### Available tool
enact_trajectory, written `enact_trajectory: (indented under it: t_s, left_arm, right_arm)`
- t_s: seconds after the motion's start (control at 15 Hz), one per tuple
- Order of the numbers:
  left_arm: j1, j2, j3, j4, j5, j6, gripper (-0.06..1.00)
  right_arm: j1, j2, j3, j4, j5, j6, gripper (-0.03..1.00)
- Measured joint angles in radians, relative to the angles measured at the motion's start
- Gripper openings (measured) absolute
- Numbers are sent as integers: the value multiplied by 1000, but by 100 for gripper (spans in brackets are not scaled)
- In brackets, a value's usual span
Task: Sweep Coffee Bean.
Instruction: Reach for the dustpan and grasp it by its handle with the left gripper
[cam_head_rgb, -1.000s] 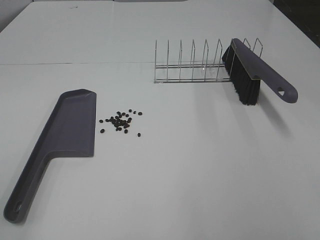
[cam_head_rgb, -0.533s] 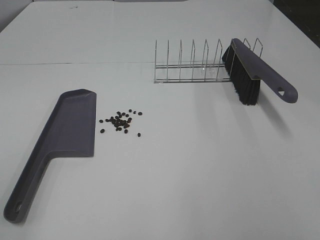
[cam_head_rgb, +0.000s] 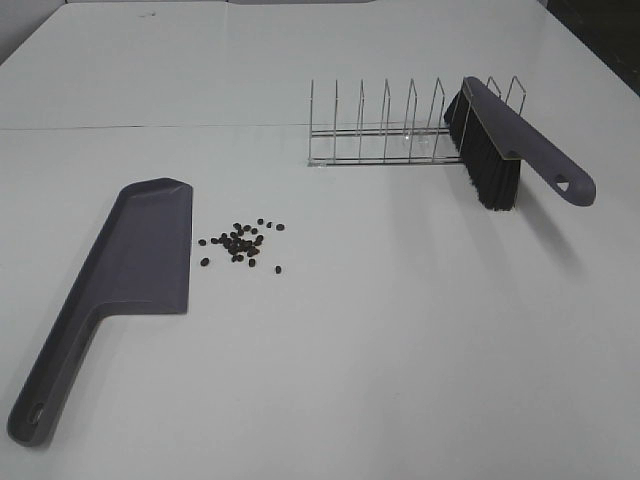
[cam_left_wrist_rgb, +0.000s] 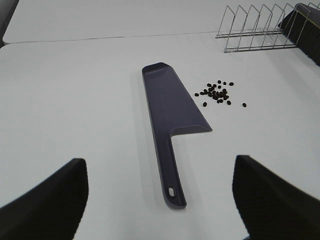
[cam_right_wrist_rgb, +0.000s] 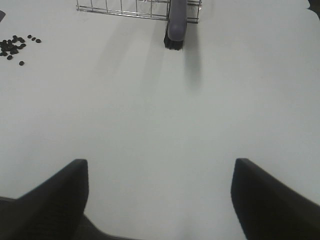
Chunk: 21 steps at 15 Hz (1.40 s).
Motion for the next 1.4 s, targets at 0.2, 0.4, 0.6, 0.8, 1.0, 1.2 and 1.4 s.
enact_trajectory:
  t_s: [0.2, 0.4, 0.6, 0.8, 1.0, 1.2, 1.4]
  left_arm:
    - [0, 0, 0, 0, 0, 0, 72]
    - [0, 0, 0, 0, 0, 1, 72]
    - [0, 0, 0, 0, 0, 1, 72]
    - [0, 0, 0, 0, 0, 1, 72]
    - [0, 0, 0, 0, 0, -1, 72]
    - [0, 0, 0, 0, 0, -1, 72]
    - [0, 0, 0, 0, 0, -1, 72]
  right_arm:
    - [0, 0, 0, 0, 0, 0, 75]
    - [0, 0, 0, 0, 0, 0, 75]
    - [0, 0, 0, 0, 0, 0, 75]
    - [0, 0, 0, 0, 0, 0, 75]
    - [0, 0, 0, 0, 0, 0, 75]
    - [0, 0, 0, 0, 0, 0, 75]
    - [0, 0, 0, 0, 0, 0, 75]
